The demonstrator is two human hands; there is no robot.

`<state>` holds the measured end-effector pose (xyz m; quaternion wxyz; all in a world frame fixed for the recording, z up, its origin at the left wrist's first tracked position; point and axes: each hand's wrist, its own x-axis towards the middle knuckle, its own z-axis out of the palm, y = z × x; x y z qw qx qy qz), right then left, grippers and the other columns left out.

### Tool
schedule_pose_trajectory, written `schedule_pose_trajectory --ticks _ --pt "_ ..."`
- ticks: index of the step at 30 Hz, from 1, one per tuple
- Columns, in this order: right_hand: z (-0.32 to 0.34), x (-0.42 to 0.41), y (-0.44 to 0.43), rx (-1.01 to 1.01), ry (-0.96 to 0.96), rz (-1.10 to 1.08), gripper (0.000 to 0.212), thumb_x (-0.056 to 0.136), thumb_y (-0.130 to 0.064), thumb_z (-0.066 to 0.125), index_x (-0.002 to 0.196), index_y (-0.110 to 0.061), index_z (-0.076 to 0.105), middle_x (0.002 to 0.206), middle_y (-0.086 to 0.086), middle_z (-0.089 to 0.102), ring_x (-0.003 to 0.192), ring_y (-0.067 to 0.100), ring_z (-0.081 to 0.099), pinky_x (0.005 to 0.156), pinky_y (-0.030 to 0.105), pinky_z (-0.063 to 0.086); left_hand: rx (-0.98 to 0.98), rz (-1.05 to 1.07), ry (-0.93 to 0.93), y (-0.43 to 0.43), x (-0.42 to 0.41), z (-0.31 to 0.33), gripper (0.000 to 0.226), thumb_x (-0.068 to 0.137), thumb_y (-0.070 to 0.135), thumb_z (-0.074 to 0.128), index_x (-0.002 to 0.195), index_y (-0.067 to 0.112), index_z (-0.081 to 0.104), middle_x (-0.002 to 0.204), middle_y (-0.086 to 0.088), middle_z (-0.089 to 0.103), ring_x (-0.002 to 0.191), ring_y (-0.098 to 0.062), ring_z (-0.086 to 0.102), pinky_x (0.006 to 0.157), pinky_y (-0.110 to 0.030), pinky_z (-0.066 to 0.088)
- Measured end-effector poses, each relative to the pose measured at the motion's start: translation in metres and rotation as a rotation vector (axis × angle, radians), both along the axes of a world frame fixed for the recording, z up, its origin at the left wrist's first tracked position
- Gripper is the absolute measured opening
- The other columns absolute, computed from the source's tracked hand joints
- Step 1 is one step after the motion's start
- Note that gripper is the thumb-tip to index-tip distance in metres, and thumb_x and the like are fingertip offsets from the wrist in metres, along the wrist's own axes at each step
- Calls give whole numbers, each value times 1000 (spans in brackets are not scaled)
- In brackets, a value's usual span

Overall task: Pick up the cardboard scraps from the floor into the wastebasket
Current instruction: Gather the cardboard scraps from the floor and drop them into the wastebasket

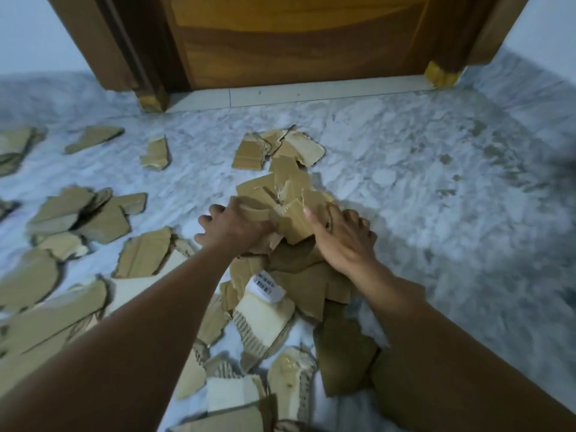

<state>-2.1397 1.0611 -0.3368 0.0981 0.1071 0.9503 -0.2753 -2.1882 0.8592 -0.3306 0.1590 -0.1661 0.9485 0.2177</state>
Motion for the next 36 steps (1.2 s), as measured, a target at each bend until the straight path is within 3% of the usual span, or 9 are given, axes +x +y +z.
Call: schedule_pose_trajectory --ticks 6,11,15,20,24,26,28,32,36 --pt "-4 10 -42 -101 36 -90 48 100 -57 38 146 -44 41 147 11 36 128 39 39 108 45 32 616 223 26 23 27 11 53 92 25 67 137 2 53 134 -23 60 121 -39 61 88 -39 55" --pt "-5 24 -48 -368 120 -230 40 98 -56 43 130 -38 61 134 8 53 122 29 54 104 37 45 985 361 11 24 57 16 46 89 24 73 129 5 62 115 -22 71 98 -41 70 77 -45 61" --pt "0 44 -43 -580 258 -352 15 101 -34 58 114 -33 64 123 0 59 98 5 60 74 12 46 971 336 87 30 75 20 30 92 17 72 120 14 62 98 -18 73 91 -37 72 81 -57 60" --pt "26 60 -31 -744 336 -596 33 96 -26 66 124 -30 48 104 -4 62 78 1 58 62 19 41 1108 254 178 47 85 44 31 88 7 75 117 9 62 96 -14 75 81 -27 72 80 -42 62" --pt "77 69 -9 -788 462 -760 38 99 -25 59 132 -36 44 92 -16 51 79 2 54 63 17 41 1171 128 238 84 88 87 28 89 10 75 114 12 61 91 -8 72 65 -11 66 56 -21 55" --pt "106 79 9 -775 515 -784 38 101 -25 54 135 -36 43 99 -11 51 91 12 58 74 26 48 1172 65 271 108 93 112 19 88 15 77 101 22 65 94 -8 74 72 -16 68 62 -24 58" --pt "132 93 34 -735 575 -817 39 103 -25 49 138 -37 39 99 -9 53 85 13 58 67 29 45 1185 -23 277 137 99 138 19 86 16 79 99 22 67 98 -10 76 81 -22 71 75 -35 60" --pt "189 130 80 -632 734 -913 40 103 -22 47 139 -35 39 95 -14 51 75 -2 49 60 24 38 1254 -197 249 193 122 195 20 88 15 76 104 16 65 85 -5 73 63 -14 65 57 -24 53" --pt "257 173 123 -513 915 -961 39 97 -19 50 133 -33 45 90 -17 55 78 9 57 66 27 41 1324 -295 256 249 158 252 18 85 22 77 94 26 62 86 0 71 73 -15 67 68 -30 55"
